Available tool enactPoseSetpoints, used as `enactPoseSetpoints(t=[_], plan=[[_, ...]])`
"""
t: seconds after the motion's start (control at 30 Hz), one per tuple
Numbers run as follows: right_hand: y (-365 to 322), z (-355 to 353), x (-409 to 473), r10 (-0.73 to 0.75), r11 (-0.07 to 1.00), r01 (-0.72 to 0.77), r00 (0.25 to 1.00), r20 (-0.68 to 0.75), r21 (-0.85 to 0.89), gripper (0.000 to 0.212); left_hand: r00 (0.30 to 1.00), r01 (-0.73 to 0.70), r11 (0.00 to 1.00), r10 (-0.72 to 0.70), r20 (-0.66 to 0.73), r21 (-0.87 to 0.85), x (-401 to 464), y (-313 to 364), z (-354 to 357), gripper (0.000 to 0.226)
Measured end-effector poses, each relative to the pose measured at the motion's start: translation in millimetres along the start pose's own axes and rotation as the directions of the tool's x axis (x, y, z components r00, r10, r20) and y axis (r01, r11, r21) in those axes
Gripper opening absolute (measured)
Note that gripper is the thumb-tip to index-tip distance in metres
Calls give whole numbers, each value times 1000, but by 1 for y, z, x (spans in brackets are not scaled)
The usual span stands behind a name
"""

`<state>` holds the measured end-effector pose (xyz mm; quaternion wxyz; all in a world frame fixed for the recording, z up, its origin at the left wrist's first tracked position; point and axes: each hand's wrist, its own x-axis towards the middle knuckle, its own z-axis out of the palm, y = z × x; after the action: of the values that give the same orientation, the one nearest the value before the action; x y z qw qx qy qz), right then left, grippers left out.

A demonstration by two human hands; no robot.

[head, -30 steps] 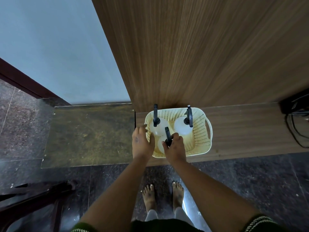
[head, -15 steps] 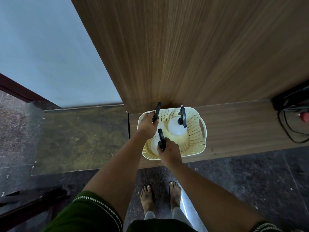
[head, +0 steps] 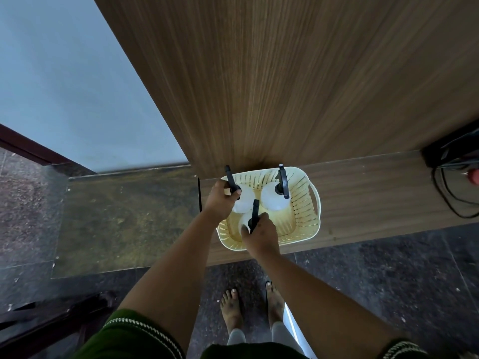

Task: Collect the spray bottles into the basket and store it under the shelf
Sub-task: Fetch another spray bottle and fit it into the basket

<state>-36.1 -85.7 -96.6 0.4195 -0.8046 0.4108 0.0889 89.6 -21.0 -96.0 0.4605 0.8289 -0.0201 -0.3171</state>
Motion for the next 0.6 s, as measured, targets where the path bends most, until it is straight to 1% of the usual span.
enactPoseSetpoints(t=[0.1,0.13,0.17,0.23,0.3,0.4,0.5,0.53,0.6], plan=[[-5,-1,-3,55,983,-67,996,73,171,64,1000,15,1000,-15,-9,12,-3,1,1,28],[-7,-2,-3,58,976,-77,994,95,205,69,1000,15,1000,-16,-23,0,-4,2,2,29],[-8,-4,-4,61,969,-88,991,122,230,69,999,20,1000,-21,-33,-21,-5,3,3,31],[-7,-8,-4,77,951,-120,984,159,284,58,998,35,996,-39,-44,-85,-6,4,7,32],[-5,-8,-4,128,928,-171,981,146,332,46,996,44,987,-55,-71,-152,-7,1,10,35],[-3,-4,-3,177,892,-215,976,129,398,41,991,48,976,-74,-114,-214,-10,0,12,44],[-1,-1,-6,155,904,-190,980,121,383,38,994,56,954,-81,-74,-295,-14,1,9,64],[0,-1,-7,148,904,-183,982,117,386,36,996,61,950,-78,-45,-306,-15,2,8,66],[-1,1,-9,149,907,-174,984,94,383,33,998,63,957,-67,-4,-283,-14,-1,7,56]])
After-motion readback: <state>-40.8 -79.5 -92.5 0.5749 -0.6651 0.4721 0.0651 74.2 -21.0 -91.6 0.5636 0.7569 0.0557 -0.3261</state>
